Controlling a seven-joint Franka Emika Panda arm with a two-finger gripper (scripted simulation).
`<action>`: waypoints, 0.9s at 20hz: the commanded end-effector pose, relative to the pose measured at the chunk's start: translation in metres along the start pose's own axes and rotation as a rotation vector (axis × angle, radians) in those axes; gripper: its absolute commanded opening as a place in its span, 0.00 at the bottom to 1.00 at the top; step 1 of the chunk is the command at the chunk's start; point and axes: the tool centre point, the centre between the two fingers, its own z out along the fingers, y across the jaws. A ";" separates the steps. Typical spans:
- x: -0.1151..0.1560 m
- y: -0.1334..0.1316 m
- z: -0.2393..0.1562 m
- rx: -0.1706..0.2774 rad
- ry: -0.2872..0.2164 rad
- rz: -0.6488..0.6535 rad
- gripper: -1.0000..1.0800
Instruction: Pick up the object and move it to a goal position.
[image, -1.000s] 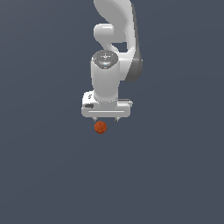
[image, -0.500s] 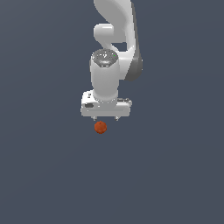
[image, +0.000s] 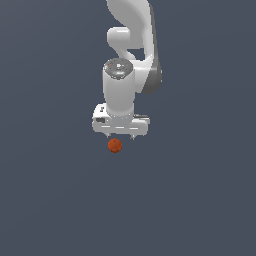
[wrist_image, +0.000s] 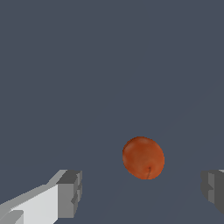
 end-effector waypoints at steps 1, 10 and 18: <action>-0.001 0.001 0.003 0.002 -0.001 0.044 0.96; -0.006 0.005 0.017 0.013 -0.006 0.278 0.96; -0.012 0.011 0.032 0.019 -0.012 0.522 0.96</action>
